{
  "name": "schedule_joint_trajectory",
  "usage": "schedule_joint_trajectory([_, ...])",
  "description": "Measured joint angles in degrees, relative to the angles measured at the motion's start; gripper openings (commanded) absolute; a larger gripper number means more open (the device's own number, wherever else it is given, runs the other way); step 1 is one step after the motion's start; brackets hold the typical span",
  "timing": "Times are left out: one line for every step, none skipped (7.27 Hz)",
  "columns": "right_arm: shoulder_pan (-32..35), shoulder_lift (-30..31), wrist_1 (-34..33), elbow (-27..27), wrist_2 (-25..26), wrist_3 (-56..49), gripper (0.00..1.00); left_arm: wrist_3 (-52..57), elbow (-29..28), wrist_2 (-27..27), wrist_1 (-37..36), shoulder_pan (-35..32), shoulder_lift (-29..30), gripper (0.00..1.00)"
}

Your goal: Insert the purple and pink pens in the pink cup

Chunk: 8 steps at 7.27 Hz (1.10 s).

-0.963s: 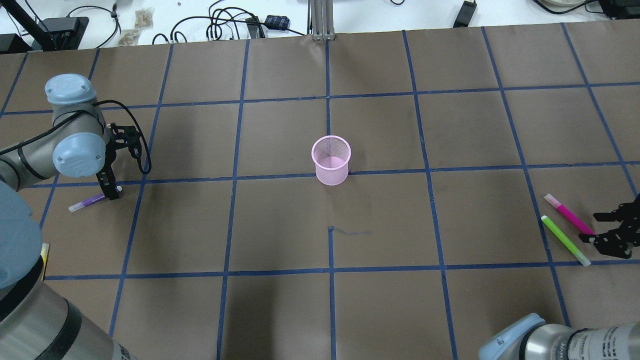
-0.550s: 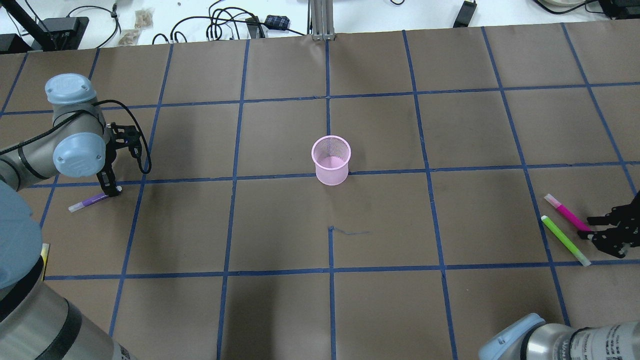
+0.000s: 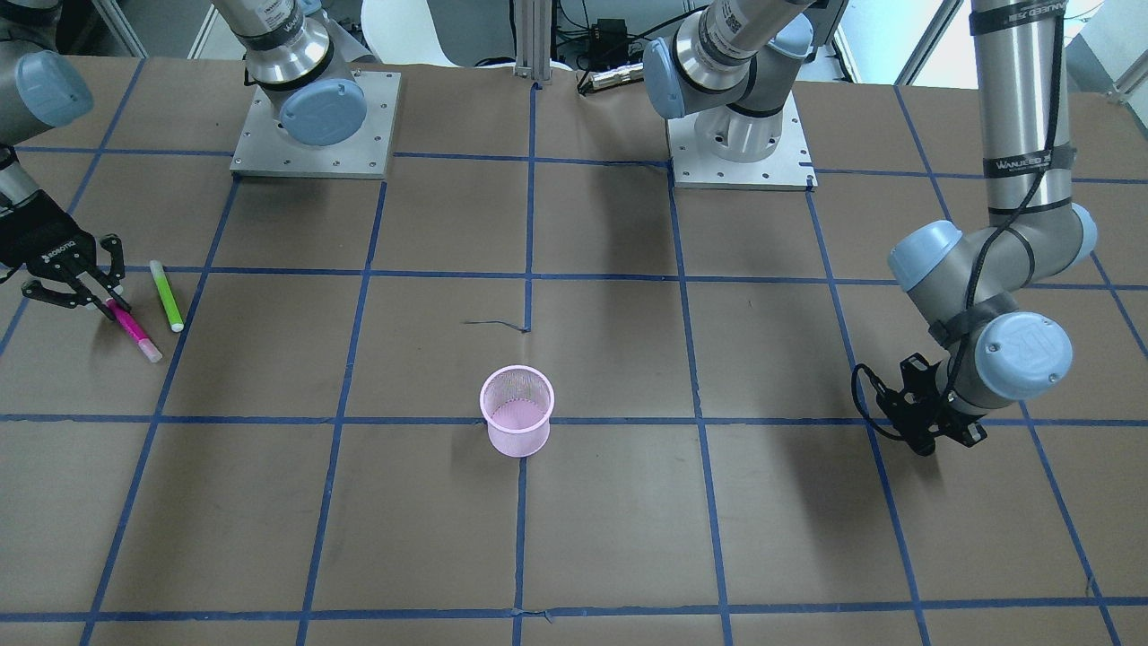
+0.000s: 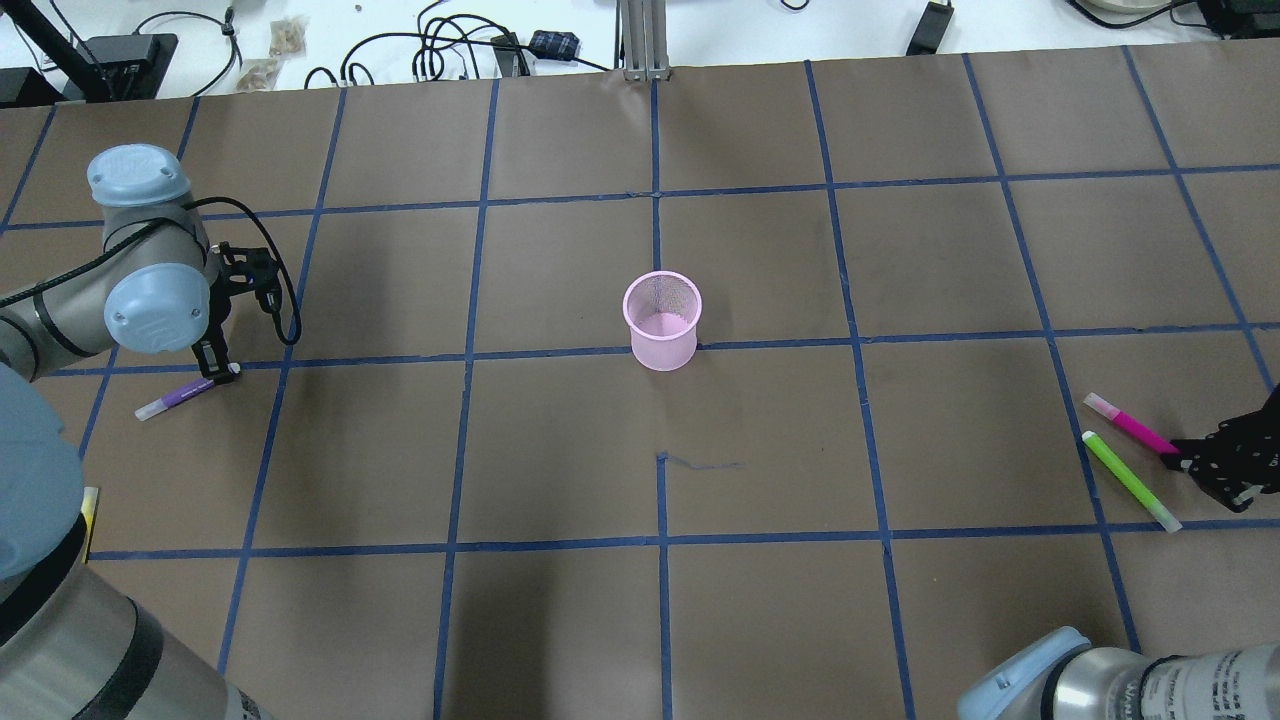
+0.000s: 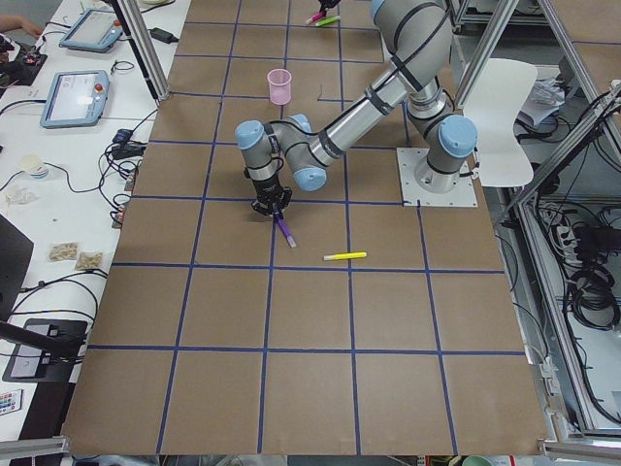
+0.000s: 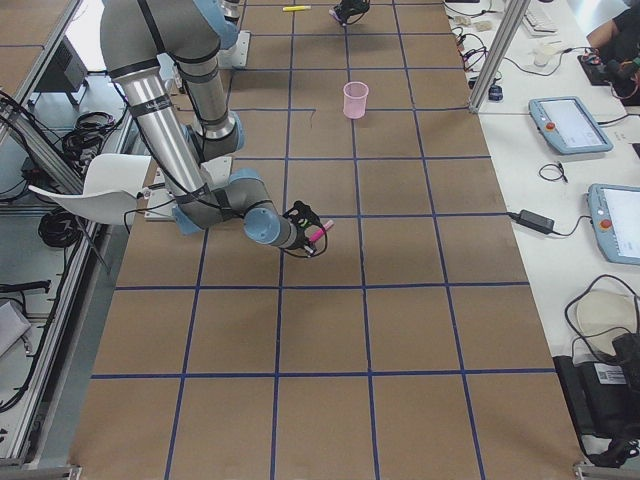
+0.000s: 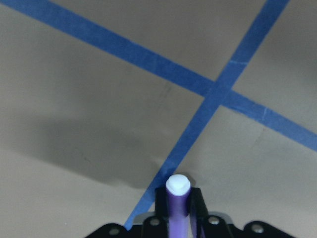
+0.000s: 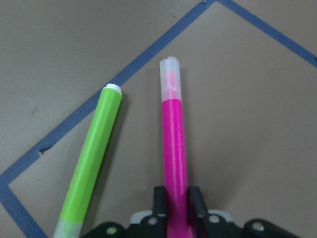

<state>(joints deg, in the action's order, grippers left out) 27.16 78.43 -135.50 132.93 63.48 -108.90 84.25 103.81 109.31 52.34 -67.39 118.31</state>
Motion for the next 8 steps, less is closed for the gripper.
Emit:
schedule_joint_trajectory([0.20,0.71,0.05,-1.04,-0.01,0.63,0.00,-0.02,-0.20,-0.06,-0.03,-0.19,-0.40,0.00])
schedule_joint_trajectory([0.81,2.01,0.33,-3.21,-0.24,1.36,0.00,-0.08,-0.30,-0.48,-0.02,-0.58,-0.93,0.00])
schedule_joint_trajectory([2.11,3.78,1.27,-5.57,-0.77,1.98,0.00,-0.30,-0.33,-1.26,0.11,-1.06,-1.64,0.00])
schedule_joint_trajectory([4.50,6.19,3.16,-7.96,-0.96,2.29,0.00,-0.71,-0.36,-1.84,0.39,-1.54,-2.46,0.00])
schedule_joint_trajectory([8.48,9.59,6.65,-10.84,-0.44,2.47,0.00,-1.00,-0.36,-2.59,0.65,-1.94,-3.34,0.00])
schedule_joint_trajectory([14.13,12.78,11.69,-14.08,1.04,3.24,0.00,-1.70,-0.36,-4.08,1.04,-2.42,-4.38,0.00])
schedule_joint_trajectory([21.12,14.70,16.64,-17.64,3.56,5.30,0.00,-3.60,-0.36,-5.56,1.75,-3.11,-5.59,0.00])
schedule_joint_trajectory([28.98,15.35,20.17,-21.39,7.01,8.52,0.00,-6.30,-0.36,-6.62,2.60,-4.18,-7.16,0.00])
